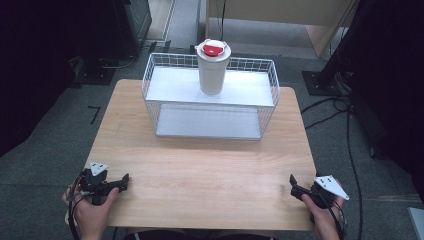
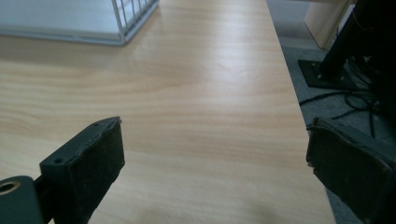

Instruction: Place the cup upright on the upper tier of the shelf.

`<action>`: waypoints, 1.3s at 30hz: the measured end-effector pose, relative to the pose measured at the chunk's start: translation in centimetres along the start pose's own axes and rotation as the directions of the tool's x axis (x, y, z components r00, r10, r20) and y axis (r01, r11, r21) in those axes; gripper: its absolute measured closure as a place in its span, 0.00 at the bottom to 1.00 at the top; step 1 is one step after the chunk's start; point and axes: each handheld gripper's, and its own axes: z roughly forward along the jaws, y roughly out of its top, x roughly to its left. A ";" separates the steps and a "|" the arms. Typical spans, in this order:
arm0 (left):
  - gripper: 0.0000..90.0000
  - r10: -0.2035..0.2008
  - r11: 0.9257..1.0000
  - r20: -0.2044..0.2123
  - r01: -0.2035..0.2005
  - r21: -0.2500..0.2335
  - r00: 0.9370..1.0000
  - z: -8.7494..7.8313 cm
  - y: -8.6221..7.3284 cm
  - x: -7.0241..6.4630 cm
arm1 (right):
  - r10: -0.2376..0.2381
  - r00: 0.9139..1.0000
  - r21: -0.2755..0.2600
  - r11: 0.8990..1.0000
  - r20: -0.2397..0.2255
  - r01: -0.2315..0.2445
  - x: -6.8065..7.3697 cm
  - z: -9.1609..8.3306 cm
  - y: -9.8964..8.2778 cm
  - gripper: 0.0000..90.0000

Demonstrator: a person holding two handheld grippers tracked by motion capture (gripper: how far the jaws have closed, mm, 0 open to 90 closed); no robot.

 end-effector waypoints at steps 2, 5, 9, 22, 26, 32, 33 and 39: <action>0.00 0.000 1.000 0.000 0.000 0.000 1.000 0.0 0.0 0.0 | -0.001 1.000 0.004 1.000 0.003 0.001 -0.3 -0.2 -0.1 0.05; 0.00 0.000 1.000 0.000 0.000 0.000 1.000 0.0 0.0 0.0 | -0.001 1.000 0.030 1.000 0.001 0.001 -0.6 -0.4 -0.3 0.05; 0.00 0.000 1.000 0.000 0.000 0.000 1.000 0.0 0.0 0.0 | 0.006 1.000 0.074 0.997 -0.026 -0.004 -1.0 -0.5 -0.4 0.05; 0.00 -0.001 1.000 0.000 0.001 0.000 1.000 0.0 0.0 0.0 | -0.047 0.996 0.233 0.970 -0.078 0.064 -0.6 0.4 -0.4 0.05; 0.00 0.000 1.000 0.000 0.000 0.000 1.000 0.0 0.0 0.0 | -0.076 0.994 0.256 0.962 -0.081 0.094 -0.2 0.5 -0.4 0.05; 0.00 -0.001 1.000 0.000 0.001 0.000 1.000 0.0 0.0 0.0 | -0.034 0.994 0.275 0.959 -0.104 0.062 -0.5 0.6 -0.4 0.05; 0.00 -0.001 1.000 0.000 0.001 0.000 1.000 0.0 0.0 0.0 | -0.035 0.994 0.274 0.960 -0.104 0.062 -0.5 0.6 -0.5 0.05; 0.00 -0.002 1.000 0.000 0.002 -0.001 1.000 0.0 0.0 0.0 | -0.037 0.993 0.274 0.959 -0.109 0.066 -0.5 0.5 -0.5 0.05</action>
